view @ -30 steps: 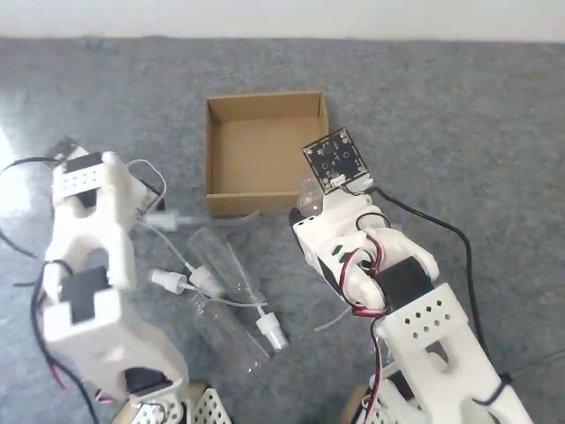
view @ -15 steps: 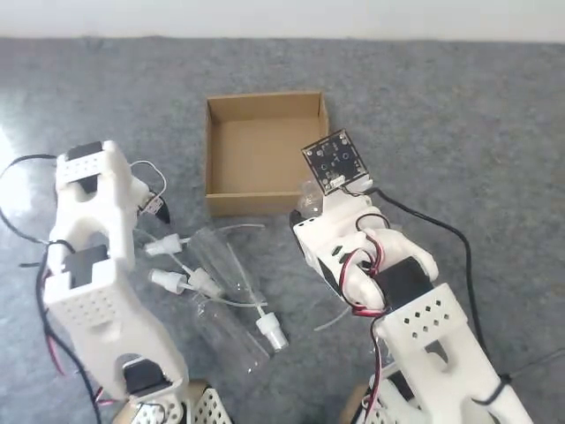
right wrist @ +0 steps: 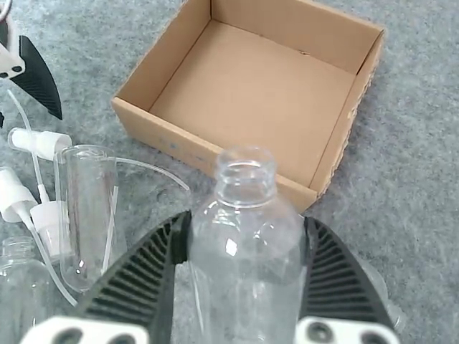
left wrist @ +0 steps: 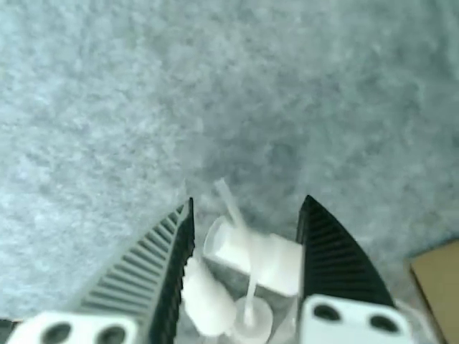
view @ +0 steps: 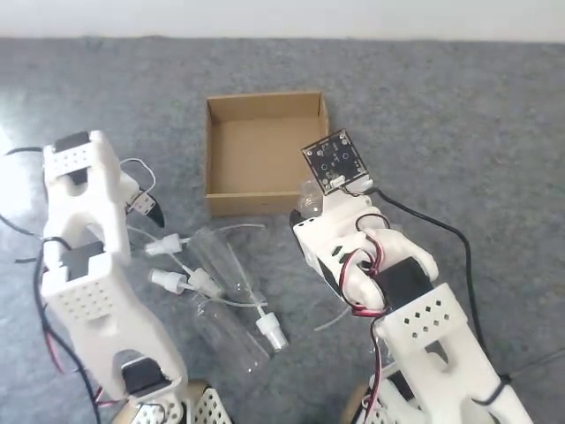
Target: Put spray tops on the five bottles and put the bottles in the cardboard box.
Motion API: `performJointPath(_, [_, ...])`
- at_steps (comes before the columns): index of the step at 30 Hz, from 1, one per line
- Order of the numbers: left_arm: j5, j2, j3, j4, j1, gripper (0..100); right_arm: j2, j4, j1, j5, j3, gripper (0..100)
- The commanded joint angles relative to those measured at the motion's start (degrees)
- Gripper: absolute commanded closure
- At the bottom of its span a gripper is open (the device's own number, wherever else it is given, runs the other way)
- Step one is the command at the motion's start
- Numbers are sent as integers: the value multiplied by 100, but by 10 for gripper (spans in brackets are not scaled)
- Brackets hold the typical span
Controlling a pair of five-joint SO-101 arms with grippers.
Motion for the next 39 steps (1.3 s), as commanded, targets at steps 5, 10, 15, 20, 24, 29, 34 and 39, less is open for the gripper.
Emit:
performJointPath(5, [-475,-123,-875,870,-26,784,-163,-127,75,0,-62,868])
performJointPath(10, [-791,-756,-673,870,-26,829,-171,-119,75,0,-62,868])
performJointPath(15, [-949,-1811,-4,853,-9,837,-171,-110,75,-9,-62,868])
performJointPath(20, [-1468,-2444,514,835,9,836,-171,-110,75,-9,-62,868])
performJointPath(24, [-2022,-2479,752,774,9,836,-171,-110,75,-9,-62,868])
performJointPath(29, [-3174,-2479,1253,316,9,836,-180,-145,75,-9,9,868])
performJointPath(34, [-3235,-2479,1657,-9,9,742,-171,-224,75,-9,35,869])
performJointPath(39, [-3200,-2479,1675,-53,9,663,-171,-215,75,-9,35,869])
